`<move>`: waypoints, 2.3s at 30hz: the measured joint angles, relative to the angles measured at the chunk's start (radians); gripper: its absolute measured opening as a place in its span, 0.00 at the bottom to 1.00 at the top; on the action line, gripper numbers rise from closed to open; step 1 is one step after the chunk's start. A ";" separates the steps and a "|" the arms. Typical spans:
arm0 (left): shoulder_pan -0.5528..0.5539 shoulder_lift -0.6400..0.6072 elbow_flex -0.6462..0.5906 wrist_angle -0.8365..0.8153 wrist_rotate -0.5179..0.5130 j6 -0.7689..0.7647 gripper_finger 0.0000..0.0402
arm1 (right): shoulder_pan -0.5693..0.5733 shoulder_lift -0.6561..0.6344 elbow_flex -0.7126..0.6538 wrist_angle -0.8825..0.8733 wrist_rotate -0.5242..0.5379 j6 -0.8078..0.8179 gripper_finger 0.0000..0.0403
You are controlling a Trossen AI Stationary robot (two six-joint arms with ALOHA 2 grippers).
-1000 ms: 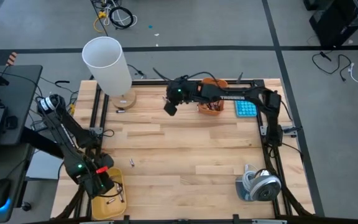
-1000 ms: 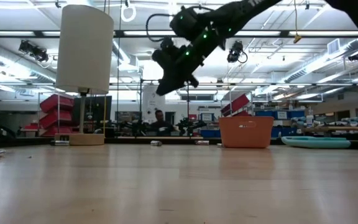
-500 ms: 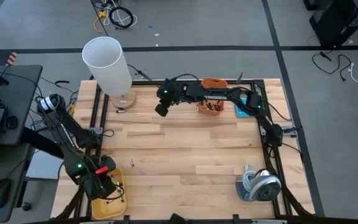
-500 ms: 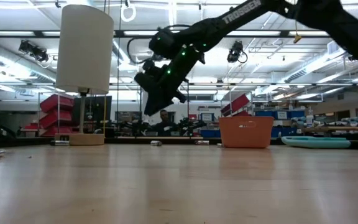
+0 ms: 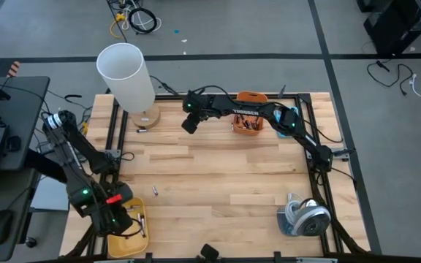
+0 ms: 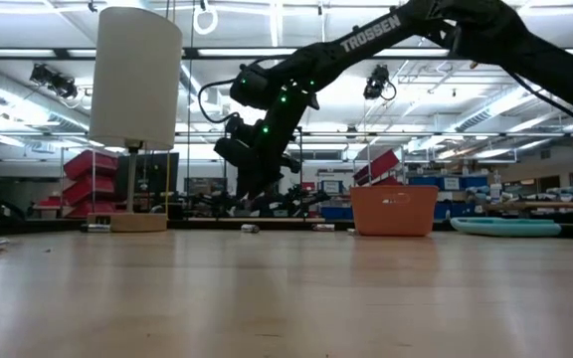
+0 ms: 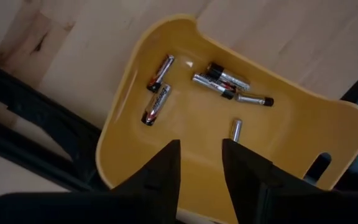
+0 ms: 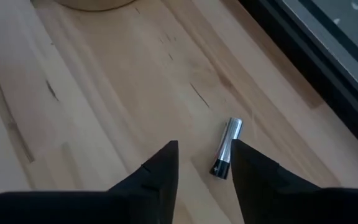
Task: Sort batteries
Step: Put the silver battery into the yellow bin
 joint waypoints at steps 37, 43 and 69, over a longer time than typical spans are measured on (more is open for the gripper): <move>0.001 0.000 0.004 -0.115 -0.050 0.051 0.25 | -0.049 -0.004 0.191 -0.052 -0.267 0.055 0.34; 0.001 0.000 0.004 -0.119 -0.061 0.052 0.25 | -0.055 -0.003 0.191 -0.164 -0.139 0.112 0.34; 0.001 0.001 0.003 -0.159 -0.137 0.052 0.25 | -0.073 0.127 0.283 -0.220 -0.206 0.126 0.31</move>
